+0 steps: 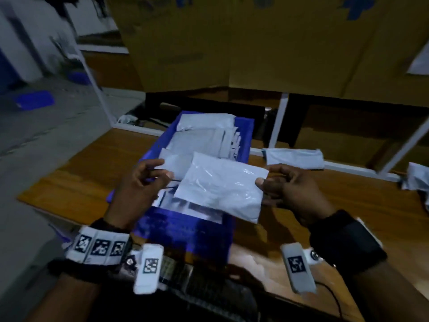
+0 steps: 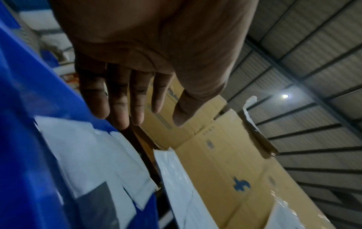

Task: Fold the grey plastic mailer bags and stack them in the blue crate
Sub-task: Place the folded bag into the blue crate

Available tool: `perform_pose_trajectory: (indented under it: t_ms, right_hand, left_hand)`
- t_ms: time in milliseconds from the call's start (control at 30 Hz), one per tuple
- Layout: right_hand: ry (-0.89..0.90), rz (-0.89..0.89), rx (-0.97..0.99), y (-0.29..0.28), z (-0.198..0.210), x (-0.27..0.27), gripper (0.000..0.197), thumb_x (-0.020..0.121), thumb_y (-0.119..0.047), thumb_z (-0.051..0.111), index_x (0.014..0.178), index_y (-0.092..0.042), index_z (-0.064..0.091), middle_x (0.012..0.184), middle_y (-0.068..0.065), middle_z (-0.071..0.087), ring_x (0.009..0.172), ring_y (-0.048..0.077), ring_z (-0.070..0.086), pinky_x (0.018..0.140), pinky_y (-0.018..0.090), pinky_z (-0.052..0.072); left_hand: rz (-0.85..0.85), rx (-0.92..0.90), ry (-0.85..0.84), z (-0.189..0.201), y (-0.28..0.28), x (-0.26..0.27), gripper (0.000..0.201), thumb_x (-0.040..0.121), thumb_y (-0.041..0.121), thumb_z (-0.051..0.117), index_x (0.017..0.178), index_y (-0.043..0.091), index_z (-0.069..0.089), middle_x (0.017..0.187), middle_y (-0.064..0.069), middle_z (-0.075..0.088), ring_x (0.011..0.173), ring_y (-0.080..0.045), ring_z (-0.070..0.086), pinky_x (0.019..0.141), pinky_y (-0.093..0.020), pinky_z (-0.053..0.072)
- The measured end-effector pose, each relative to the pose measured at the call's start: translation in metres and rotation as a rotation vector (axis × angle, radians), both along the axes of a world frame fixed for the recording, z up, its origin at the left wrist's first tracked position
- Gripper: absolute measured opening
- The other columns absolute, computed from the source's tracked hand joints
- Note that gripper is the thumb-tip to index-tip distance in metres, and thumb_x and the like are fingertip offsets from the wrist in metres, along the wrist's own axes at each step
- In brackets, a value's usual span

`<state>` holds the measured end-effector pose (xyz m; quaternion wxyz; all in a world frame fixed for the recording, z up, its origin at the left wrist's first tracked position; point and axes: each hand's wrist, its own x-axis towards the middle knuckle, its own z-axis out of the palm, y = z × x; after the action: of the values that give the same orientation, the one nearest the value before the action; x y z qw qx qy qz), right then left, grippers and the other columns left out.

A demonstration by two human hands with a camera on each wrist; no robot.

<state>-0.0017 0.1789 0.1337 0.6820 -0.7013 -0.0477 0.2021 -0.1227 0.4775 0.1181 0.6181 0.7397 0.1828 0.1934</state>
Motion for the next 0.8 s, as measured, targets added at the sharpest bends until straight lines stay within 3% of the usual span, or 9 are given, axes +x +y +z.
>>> perform_pose_trajectory:
  t_ms: [67,200,333,433,500,533,600,667,800]
  right_hand:
    - [0.014,0.020,-0.073,0.046,0.002,0.010,0.032,0.087,-0.002,0.079,0.115,-0.001,0.063,0.066,0.010,0.064,0.062,0.025,0.058,0.074,0.052,0.057]
    - [0.021,0.096,-0.314,0.117,-0.012,0.022,0.035,0.086,-0.001,0.079,0.117,0.002,0.062,0.068,0.018,0.062,0.052,0.021,0.059,0.054,0.034,0.059]
    - [0.075,0.133,-0.486,0.160,-0.027,0.032,0.032,0.084,-0.006,0.084,0.108,-0.006,0.063,0.068,0.011,0.068,0.050,0.012,0.067,0.050,0.027,0.059]
    - [0.176,0.201,-0.529,0.178,-0.037,0.036,0.035,0.087,-0.004,0.080,0.114,-0.004,0.057,0.071,0.017,0.068,0.055,0.023,0.067,0.049,0.029,0.056]
    - [0.185,0.263,-0.606,0.189,-0.043,0.038,0.036,0.087,-0.007,0.081,0.112,-0.003,0.055,0.065,0.017,0.065,0.062,0.026,0.061,0.059,0.036,0.056]
    - [0.184,0.278,-0.645,0.194,-0.046,0.039,0.033,0.087,-0.008,0.081,0.108,-0.004,0.056,0.062,0.015,0.064,0.061,0.025,0.058,0.063,0.039,0.056]
    - [0.208,0.269,-0.687,0.202,-0.051,0.041,0.023,0.089,-0.004,0.078,0.095,-0.005,0.056,0.059,0.013,0.063,0.049,0.023,0.055,0.058,0.038,0.053]
    - [0.259,0.240,-0.679,0.208,-0.054,0.042,0.018,0.091,0.002,0.073,0.095,-0.001,0.056,0.064,0.015,0.066,0.046,0.023,0.053,0.053,0.036,0.051]
    - [0.230,0.252,-0.797,0.214,-0.055,0.048,0.019,0.090,-0.005,0.077,0.103,0.005,0.068,0.066,0.014,0.071,0.059,0.028,0.066,0.063,0.038,0.060]
  left_hand:
    - [0.045,-0.045,0.053,-0.009,0.056,0.005,0.035,0.089,0.019,0.074,0.122,0.019,0.065,0.095,-0.007,0.071,0.082,-0.020,0.065,0.063,-0.031,0.047]
    - [0.001,-0.098,0.175,-0.024,0.118,0.015,0.032,0.091,0.018,0.074,0.121,0.016,0.064,0.097,-0.016,0.071,0.071,-0.014,0.067,0.051,-0.024,0.046]
    - [-0.033,-0.197,0.195,-0.031,0.140,0.022,0.034,0.092,0.016,0.073,0.125,0.014,0.062,0.103,-0.013,0.074,0.064,-0.016,0.070,0.046,-0.025,0.048]
    - [-0.069,-0.235,0.196,-0.033,0.149,0.024,0.037,0.091,0.020,0.074,0.126,0.015,0.062,0.107,-0.012,0.074,0.073,-0.026,0.073,0.048,-0.030,0.051]
    - [-0.095,-0.247,0.201,-0.032,0.152,0.025,0.040,0.090,0.024,0.075,0.127,0.017,0.062,0.107,-0.010,0.075,0.077,-0.030,0.074,0.049,-0.031,0.052]
    - [-0.101,-0.245,0.209,-0.032,0.154,0.027,0.041,0.090,0.026,0.076,0.127,0.018,0.062,0.105,-0.008,0.075,0.075,-0.029,0.074,0.048,-0.031,0.053]
    - [-0.079,-0.239,0.218,-0.034,0.156,0.027,0.042,0.088,0.028,0.078,0.126,0.019,0.062,0.100,-0.007,0.077,0.068,-0.027,0.074,0.047,-0.030,0.054]
    - [-0.065,-0.240,0.213,-0.033,0.158,0.030,0.042,0.088,0.030,0.079,0.125,0.020,0.062,0.099,-0.008,0.078,0.064,-0.027,0.074,0.047,-0.030,0.055]
    - [-0.080,-0.249,0.219,-0.036,0.159,0.033,0.039,0.087,0.032,0.079,0.122,0.022,0.063,0.103,-0.009,0.076,0.064,-0.028,0.074,0.052,-0.032,0.055]
